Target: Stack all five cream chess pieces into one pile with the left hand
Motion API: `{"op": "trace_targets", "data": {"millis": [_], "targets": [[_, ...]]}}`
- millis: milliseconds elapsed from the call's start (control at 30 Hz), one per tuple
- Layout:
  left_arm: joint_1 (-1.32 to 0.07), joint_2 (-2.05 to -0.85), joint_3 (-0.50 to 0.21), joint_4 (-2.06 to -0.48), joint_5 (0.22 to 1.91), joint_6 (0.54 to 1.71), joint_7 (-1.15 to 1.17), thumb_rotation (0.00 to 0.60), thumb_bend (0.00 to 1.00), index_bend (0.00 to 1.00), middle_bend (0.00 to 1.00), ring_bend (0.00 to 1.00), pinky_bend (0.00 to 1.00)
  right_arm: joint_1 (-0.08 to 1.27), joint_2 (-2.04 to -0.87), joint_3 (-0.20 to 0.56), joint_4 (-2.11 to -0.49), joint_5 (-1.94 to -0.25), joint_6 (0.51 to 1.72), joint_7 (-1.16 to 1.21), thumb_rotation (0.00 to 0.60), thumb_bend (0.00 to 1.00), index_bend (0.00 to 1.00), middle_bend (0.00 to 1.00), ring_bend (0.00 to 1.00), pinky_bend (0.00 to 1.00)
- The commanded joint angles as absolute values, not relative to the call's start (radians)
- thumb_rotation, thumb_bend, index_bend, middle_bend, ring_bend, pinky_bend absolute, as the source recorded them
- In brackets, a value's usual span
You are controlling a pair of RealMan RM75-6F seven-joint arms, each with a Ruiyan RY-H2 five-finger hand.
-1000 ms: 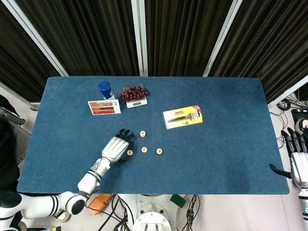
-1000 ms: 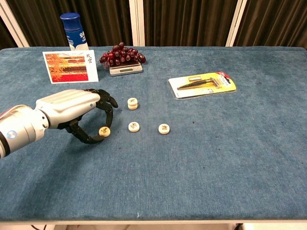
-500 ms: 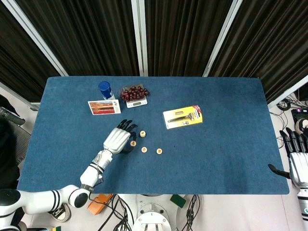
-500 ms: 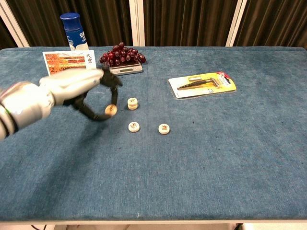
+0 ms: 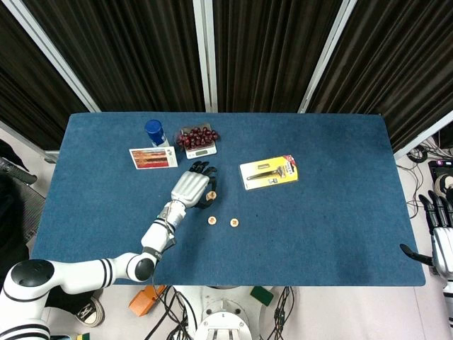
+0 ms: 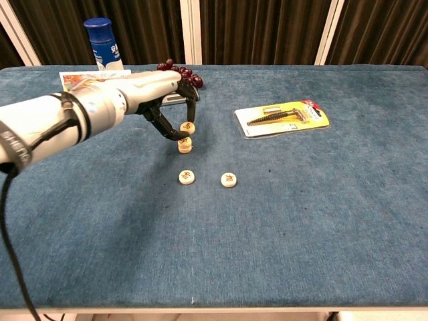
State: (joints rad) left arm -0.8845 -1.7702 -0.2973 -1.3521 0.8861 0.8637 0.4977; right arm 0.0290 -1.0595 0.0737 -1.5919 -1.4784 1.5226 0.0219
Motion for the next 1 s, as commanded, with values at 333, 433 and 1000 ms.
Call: {"op": "trace_targets", "data": {"millis": [333,433,1000], "targets": [[-0.931,-1.790,-0.284,-1.314,0.775,0.860,0.541,0.600,0.35,0.49,0.13,0.00,0.00,0.034,-1.064,0.075,-1.587,-1.473,1.509,0.020,0.600,0.15,0.00,0.02,0.00,0.04],[-0.939,-1.793,-0.280,-1.309,0.768,0.860,0.540,0.600,0.35,0.49,0.13,0.00,0.00,0.035,-1.064,0.077,-1.588,-1.472,1.508,0.018,0.600,0.15,0.00,0.02,0.00,0.04],[-0.956,-1.789,-0.252,-1.297,0.751,0.866,0.531,0.600,0.34,0.44,0.12,0.00,0.00,0.040,-1.064,0.081,-1.590,-1.462,1.495,0.014,0.600,0.15,0.00,0.02,0.00,0.04]]}}
